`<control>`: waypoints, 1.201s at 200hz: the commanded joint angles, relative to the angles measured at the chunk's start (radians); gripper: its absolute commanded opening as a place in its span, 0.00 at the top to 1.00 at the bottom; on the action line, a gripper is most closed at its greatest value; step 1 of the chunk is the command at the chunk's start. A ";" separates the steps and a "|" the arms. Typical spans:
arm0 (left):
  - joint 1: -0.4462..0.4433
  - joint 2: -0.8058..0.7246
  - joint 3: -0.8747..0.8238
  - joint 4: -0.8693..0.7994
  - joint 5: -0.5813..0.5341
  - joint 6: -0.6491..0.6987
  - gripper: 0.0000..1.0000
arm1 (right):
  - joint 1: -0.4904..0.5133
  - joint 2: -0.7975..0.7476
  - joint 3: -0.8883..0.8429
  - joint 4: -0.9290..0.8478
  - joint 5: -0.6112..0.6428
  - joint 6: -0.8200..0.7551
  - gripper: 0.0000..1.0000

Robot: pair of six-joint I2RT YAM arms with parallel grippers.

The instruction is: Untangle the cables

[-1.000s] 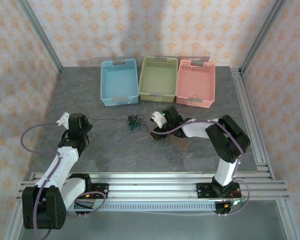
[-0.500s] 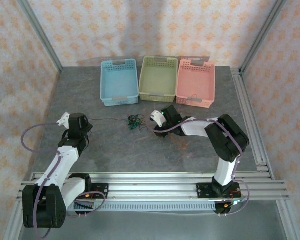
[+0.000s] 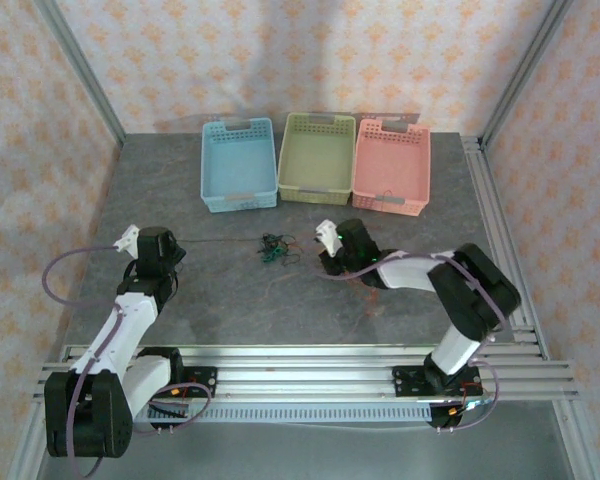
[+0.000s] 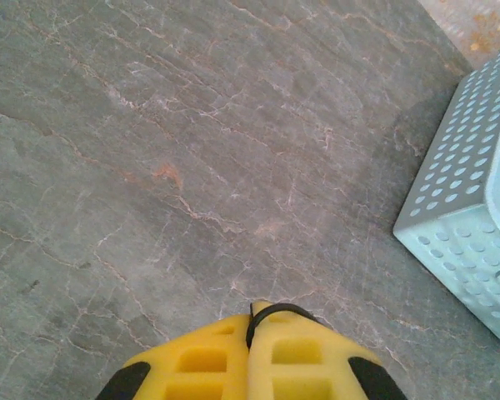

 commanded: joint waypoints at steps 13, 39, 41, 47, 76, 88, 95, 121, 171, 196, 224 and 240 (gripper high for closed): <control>0.017 -0.076 -0.028 -0.005 -0.054 -0.016 1.00 | -0.152 -0.144 -0.162 0.437 0.099 0.300 1.00; 0.030 -0.088 -0.038 -0.005 -0.049 -0.024 1.00 | -0.240 -0.201 -0.271 0.594 0.270 0.424 1.00; 0.031 -0.091 -0.040 -0.003 -0.049 -0.025 1.00 | -0.245 -0.205 -0.276 0.602 0.277 0.430 1.00; 0.033 -0.097 -0.042 -0.005 -0.052 -0.025 1.00 | -0.260 -0.213 -0.293 0.619 0.309 0.449 1.00; 0.042 -0.100 -0.042 -0.015 -0.057 -0.031 1.00 | -0.311 -0.272 -0.355 0.632 0.514 0.532 1.00; 0.045 -0.102 -0.043 -0.016 -0.057 -0.033 1.00 | -0.342 -0.301 -0.381 0.629 0.581 0.602 1.00; 0.045 -0.101 -0.043 -0.016 -0.055 -0.031 1.00 | -0.364 -0.311 -0.393 0.629 0.588 0.635 1.00; 0.047 -0.101 -0.042 -0.018 -0.056 -0.031 1.00 | -0.387 -0.307 -0.409 0.659 0.592 0.661 1.00; 0.046 -0.105 -0.042 -0.024 -0.063 -0.034 1.00 | -0.390 -0.368 -0.460 0.697 0.728 0.669 1.00; 0.046 -0.109 -0.042 -0.024 -0.058 -0.031 1.00 | -0.394 -0.402 -0.457 0.680 0.696 0.650 1.00; 0.047 -0.125 -0.049 0.009 -0.001 -0.005 1.00 | -0.394 -0.363 -0.439 0.733 0.494 0.645 1.00; 0.046 -0.133 -0.045 0.019 0.039 0.012 1.00 | -0.394 -0.331 -0.438 0.794 0.392 0.646 1.00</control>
